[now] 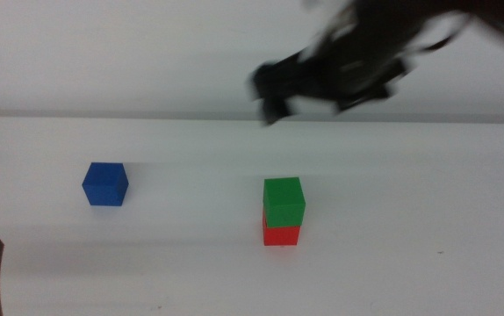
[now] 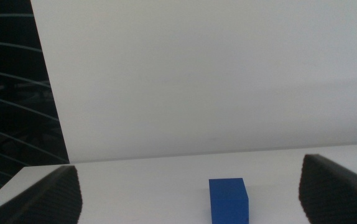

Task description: Stack red cubes first, then green, then blue cubes in a specific spot.

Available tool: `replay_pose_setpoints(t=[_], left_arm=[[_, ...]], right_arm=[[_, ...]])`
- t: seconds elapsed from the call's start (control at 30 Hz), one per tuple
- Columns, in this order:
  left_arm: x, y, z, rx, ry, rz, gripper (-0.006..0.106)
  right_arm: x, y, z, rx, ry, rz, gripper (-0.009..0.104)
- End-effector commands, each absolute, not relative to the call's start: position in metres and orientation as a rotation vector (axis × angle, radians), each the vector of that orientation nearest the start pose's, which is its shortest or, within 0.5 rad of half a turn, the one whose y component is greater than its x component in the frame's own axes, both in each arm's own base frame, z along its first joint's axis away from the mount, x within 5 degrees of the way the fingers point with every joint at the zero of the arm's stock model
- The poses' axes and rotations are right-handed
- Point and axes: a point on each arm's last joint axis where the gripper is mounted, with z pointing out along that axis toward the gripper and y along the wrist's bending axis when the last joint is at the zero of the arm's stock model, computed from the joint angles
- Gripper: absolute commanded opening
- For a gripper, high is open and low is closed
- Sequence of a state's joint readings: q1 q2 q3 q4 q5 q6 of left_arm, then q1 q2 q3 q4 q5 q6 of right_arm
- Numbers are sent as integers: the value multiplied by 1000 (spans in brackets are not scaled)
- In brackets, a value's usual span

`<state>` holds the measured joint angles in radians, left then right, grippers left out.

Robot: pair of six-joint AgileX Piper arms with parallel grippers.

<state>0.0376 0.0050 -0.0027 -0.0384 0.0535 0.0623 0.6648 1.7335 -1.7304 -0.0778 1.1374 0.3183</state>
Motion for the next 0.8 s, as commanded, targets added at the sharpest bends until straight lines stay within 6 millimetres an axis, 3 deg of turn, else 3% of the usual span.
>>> replay_pose_setpoints(t=[0.0,0.1,0.2,0.33,0.5,0.77], left_arm=[[55,2,199,-13,1524,45,94],[55,2,199,-13,1524,45,94],[55,2,199,-13,1524,45,94],[55,2,199,-13,1524,45,94],[55,2,199,-13,1524,45,94],[55,2,199,-13,1524,45,94]], right_arm=[[276,197,377,-654,2487,216,85],[231,157,385,-755,2287,241,85],[177,124,361,-834,2156,272,85],[129,95,337,-828,2077,322,85],[108,80,336,-728,2033,377,85],[102,76,341,-653,2019,419,85]])
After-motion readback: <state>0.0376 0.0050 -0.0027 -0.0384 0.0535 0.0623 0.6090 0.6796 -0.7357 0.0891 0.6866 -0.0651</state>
